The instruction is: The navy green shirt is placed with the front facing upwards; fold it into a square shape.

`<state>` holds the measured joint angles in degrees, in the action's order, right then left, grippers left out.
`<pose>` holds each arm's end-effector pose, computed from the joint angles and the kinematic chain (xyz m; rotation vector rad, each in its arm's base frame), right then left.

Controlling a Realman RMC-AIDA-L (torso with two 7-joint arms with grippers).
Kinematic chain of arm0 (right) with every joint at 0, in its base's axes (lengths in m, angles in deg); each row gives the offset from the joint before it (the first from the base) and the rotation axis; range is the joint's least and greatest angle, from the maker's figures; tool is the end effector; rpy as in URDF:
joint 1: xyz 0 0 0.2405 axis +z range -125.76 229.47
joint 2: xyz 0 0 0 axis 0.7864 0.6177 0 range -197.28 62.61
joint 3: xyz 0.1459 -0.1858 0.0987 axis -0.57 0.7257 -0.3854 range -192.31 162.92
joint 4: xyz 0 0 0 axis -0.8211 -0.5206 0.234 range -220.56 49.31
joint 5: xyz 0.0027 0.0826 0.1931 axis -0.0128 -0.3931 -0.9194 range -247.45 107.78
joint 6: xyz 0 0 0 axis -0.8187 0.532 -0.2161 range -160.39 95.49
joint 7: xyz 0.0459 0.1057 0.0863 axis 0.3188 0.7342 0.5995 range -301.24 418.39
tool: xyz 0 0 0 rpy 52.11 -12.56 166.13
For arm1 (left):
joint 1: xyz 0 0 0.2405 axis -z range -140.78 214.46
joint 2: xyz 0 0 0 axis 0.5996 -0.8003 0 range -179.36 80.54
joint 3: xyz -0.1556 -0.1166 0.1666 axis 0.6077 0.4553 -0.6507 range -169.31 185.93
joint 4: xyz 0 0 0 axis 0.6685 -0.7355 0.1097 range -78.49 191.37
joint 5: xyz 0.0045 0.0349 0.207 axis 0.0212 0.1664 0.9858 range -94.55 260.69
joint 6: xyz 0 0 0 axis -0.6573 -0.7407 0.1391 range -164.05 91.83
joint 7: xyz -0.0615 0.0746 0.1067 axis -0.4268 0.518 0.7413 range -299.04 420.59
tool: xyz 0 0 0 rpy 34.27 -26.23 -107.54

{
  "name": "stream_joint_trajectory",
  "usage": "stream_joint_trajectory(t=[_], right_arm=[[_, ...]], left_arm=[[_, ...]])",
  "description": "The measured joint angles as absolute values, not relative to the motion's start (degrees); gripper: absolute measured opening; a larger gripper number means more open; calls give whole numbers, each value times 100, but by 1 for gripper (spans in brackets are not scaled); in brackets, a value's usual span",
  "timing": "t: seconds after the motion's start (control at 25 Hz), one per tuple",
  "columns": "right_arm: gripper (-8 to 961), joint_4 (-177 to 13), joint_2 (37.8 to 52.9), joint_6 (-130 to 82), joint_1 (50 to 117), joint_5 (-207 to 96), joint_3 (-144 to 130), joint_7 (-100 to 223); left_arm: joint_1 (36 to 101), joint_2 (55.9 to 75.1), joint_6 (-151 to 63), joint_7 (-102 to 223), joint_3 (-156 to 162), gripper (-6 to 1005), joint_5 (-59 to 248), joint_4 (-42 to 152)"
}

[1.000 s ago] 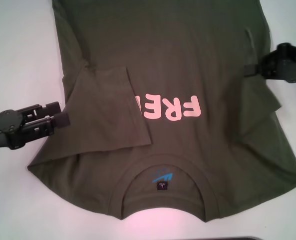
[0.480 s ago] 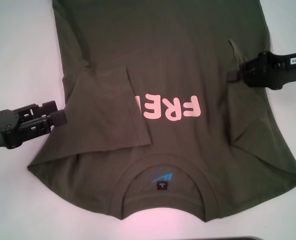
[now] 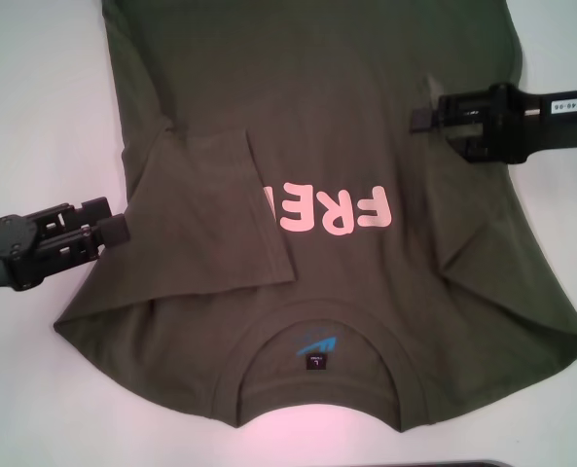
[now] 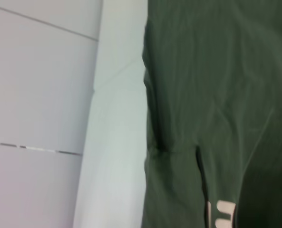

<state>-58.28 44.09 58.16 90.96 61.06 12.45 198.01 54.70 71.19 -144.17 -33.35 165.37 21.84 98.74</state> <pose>0.2744 0.3550 0.0273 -2.2172 2.1190 0.6535 -0.3102 0.2417 0.0347 -2.5213 -1.1950 -1.0146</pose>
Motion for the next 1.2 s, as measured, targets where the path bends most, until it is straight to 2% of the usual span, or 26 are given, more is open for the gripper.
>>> stream_joint_trajectory(t=[0.32,0.72,0.96,1.2], right_arm=[[728,-5762,4351,5695,9119,6183,1939,20316],[729,-5319,4160,5959,9168,6139,2218,20725],[728,-4984,4141,6573,9140,5614,2149,20590],[727,-4716,4096,6467,9042,6676,2238,20809]], left_arm=[[5472,7120,-14394,-3335,16537,630,2183,9884],[5470,7125,-14388,-3341,16536,629,2185,9890],[5444,7130,-14385,-3343,16537,629,2182,9886],[5464,7134,-14385,-3344,16537,629,2181,9885]])
